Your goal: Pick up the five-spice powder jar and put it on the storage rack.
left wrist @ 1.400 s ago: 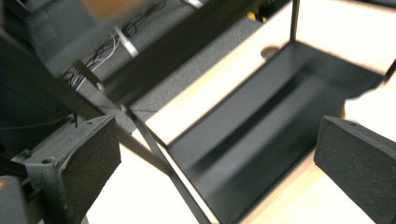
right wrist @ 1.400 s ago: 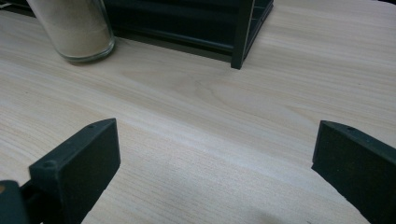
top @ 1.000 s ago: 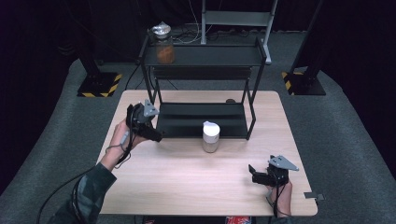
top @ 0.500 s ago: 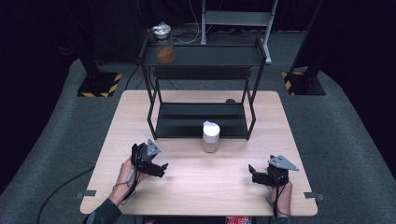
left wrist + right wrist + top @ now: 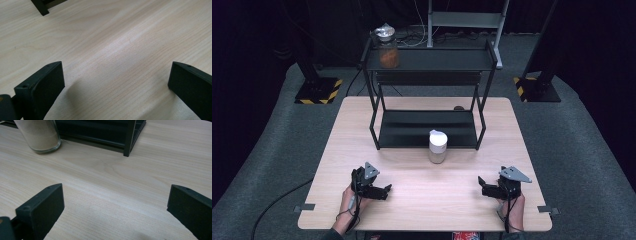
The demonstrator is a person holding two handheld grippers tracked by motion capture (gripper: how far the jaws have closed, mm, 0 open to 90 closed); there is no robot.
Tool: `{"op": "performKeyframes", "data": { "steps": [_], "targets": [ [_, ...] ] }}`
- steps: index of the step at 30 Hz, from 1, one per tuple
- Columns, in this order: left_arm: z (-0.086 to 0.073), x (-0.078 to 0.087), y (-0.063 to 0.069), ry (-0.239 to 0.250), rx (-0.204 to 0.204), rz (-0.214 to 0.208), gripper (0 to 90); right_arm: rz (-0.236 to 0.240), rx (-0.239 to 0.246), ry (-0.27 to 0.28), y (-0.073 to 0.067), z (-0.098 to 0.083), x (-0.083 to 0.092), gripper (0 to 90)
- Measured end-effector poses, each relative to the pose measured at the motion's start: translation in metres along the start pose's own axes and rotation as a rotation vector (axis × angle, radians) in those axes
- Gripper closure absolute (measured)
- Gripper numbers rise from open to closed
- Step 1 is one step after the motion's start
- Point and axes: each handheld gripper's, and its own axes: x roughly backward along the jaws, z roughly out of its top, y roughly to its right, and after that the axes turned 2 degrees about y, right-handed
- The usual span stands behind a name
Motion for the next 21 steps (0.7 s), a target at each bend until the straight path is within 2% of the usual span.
{"op": "performKeyframes", "data": {
  "steps": [2,4,9,12,18,21],
  "targets": [
    [-0.0009,0.0004,0.0027,0.004,0.000,0.010,0.0,-0.002,0.000,0.002,-0.0006,-0.0004,0.0003,0.0],
    [-0.0005,0.0003,0.0020,-0.001,0.018,0.008,0.0,0.000,-0.001,0.000,-0.0003,0.0001,0.0001,0.0],
    [0.0018,-0.0017,-0.0054,-0.014,0.051,-0.019,0.1,-0.003,0.000,-0.002,-0.0007,0.0003,0.0000,0.0],
    [0.0025,-0.0017,-0.0053,-0.020,0.063,-0.018,0.1,-0.006,0.003,-0.003,-0.0014,0.0004,-0.0001,0.0],
    [0.0019,-0.0014,-0.0028,-0.016,0.061,-0.010,0.1,-0.018,0.012,-0.015,-0.0044,0.0025,-0.0014,0.0],
    [0.0011,-0.0007,0.0002,-0.011,0.046,0.001,0.1,-0.023,0.009,-0.020,-0.0053,0.0033,-0.0017,0.0]
  ]
}}
